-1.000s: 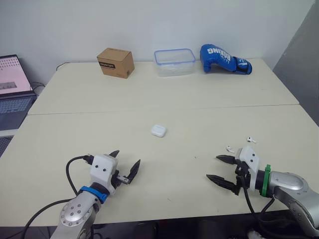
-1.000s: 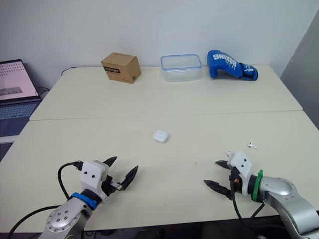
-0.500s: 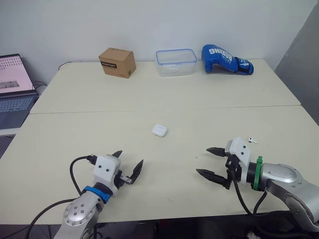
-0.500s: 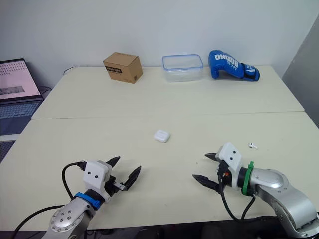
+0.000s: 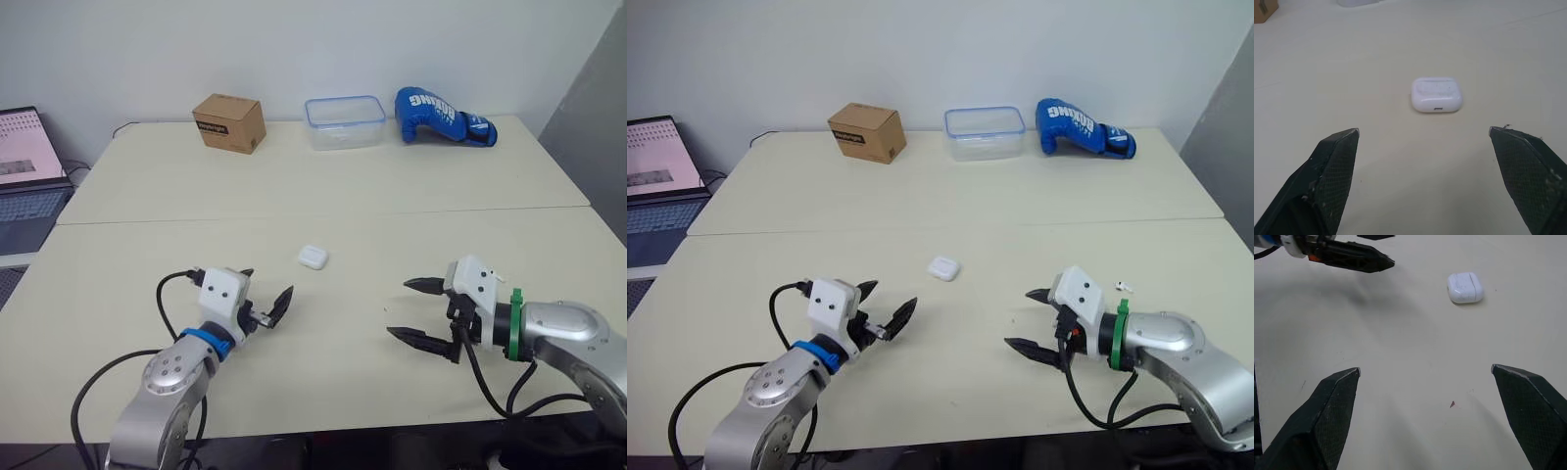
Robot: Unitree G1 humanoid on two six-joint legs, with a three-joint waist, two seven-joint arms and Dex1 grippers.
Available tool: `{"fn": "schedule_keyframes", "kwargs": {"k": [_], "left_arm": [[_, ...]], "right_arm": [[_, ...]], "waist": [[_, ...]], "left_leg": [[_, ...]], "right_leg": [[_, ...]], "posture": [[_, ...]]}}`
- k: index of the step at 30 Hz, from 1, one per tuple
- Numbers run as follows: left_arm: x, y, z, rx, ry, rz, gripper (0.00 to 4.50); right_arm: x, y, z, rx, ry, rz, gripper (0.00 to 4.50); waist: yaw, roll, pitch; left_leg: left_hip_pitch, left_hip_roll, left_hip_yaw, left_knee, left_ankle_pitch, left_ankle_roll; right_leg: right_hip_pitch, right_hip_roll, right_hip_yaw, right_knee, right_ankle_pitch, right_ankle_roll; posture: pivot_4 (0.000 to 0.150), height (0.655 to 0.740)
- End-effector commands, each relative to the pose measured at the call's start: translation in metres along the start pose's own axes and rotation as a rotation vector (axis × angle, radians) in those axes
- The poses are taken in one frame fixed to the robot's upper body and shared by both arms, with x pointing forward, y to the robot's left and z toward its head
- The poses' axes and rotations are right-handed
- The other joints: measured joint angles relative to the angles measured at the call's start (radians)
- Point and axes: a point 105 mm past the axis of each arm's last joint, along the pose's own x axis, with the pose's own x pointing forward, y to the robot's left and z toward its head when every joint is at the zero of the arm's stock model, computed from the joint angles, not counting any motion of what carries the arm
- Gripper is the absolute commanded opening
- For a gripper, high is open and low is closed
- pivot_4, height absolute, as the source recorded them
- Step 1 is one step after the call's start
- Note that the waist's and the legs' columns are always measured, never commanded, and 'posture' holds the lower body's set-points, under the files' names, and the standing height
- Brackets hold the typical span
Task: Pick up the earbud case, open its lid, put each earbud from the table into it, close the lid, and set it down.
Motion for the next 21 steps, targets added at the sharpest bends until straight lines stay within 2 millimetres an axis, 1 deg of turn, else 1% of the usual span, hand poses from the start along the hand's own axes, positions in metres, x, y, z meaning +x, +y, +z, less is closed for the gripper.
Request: {"fn": "schedule_keyframes", "kwargs": {"k": [1, 3, 6, 8, 11, 14, 16, 21], "left_arm": [[0.015, -0.014, 0.005, -0.007, -0.009, -0.047, 4.44], [0.024, -0.019, 0.005, -0.003, 0.001, -0.059, 4.44], [0.035, -0.022, 0.004, -0.005, 0.013, -0.04, 4.44], [0.038, -0.02, 0.003, 0.002, 0.018, -0.028, 4.44], [0.048, -0.016, 0.001, -0.012, 0.026, 0.024, 4.44], [0.052, -0.012, 0.001, 0.001, 0.023, 0.057, 4.44], [0.057, -0.013, 0.002, -0.004, 0.022, 0.061, 4.44], [0.065, -0.013, -0.004, -0.011, 0.029, 0.068, 4.44]], "right_arm": [[-0.008, 0.011, 0.01, -0.059, -0.031, 0.032, 4.5], [-0.012, 0.012, 0.012, -0.074, -0.036, 0.028, 4.5], [-0.015, 0.007, 0.013, -0.077, -0.047, 0.002, 4.5], [-0.016, 0.003, 0.01, -0.069, -0.051, -0.019, 4.5], [-0.023, -0.004, 0.0, -0.052, -0.054, -0.062, 4.5], [-0.027, -0.005, -0.006, -0.044, -0.053, -0.068, 4.5], [-0.028, -0.01, -0.009, -0.027, -0.067, -0.086, 4.5], [-0.026, -0.019, -0.009, 0.001, -0.12, -0.14, 4.5]], "waist": [[0.006, 0.0, 0.0], [0.008, -0.001, 0.0], [0.006, -0.001, 0.0], [0.006, -0.001, 0.0], [0.007, -0.001, 0.0], [0.009, -0.001, 0.001], [0.009, -0.001, 0.001], [0.009, -0.001, 0.0]], "left_leg": [[-0.001, 0.0, 0.0, 0.0, 0.001, -0.001], [-0.001, -0.001, -0.001, 0.0, 0.001, -0.002], [0.0, -0.001, 0.0, 0.001, 0.001, -0.002], [0.0, 0.0, 0.0, 0.001, 0.0, 0.0], [0.0, 0.0, 0.0, 0.0, 0.001, -0.002], [-0.001, -0.001, 0.0, 0.001, 0.001, -0.002], [0.0, -0.001, 0.0, 0.001, 0.001, -0.002], [0.0, -0.001, 0.0, 0.001, 0.001, -0.002]], "right_leg": [[0.0, 0.0, 0.0, -0.001, 0.0, 0.0], [0.0, 0.0, -0.001, -0.001, 0.0, 0.0], [0.0, 0.0, 0.001, 0.001, 0.0, 0.0], [0.0, 0.0, 0.0, 0.001, 0.0, 0.0], [0.0, 0.0, 0.0, 0.001, 0.0, 0.0], [0.0, -0.001, 0.001, 0.0, 0.0, 0.0], [0.0, -0.001, 0.001, 0.001, 0.0, 0.0], [0.0, 0.0, 0.001, 0.001, 0.0, 0.0]], "posture": [[0.15, 0.7307], [0.15, 0.7307], [0.15, 0.7307], [0.15, 0.7307], [0.15, 0.7307], [0.15, 0.7307], [0.15, 0.7307], [0.15, 0.7307]]}}
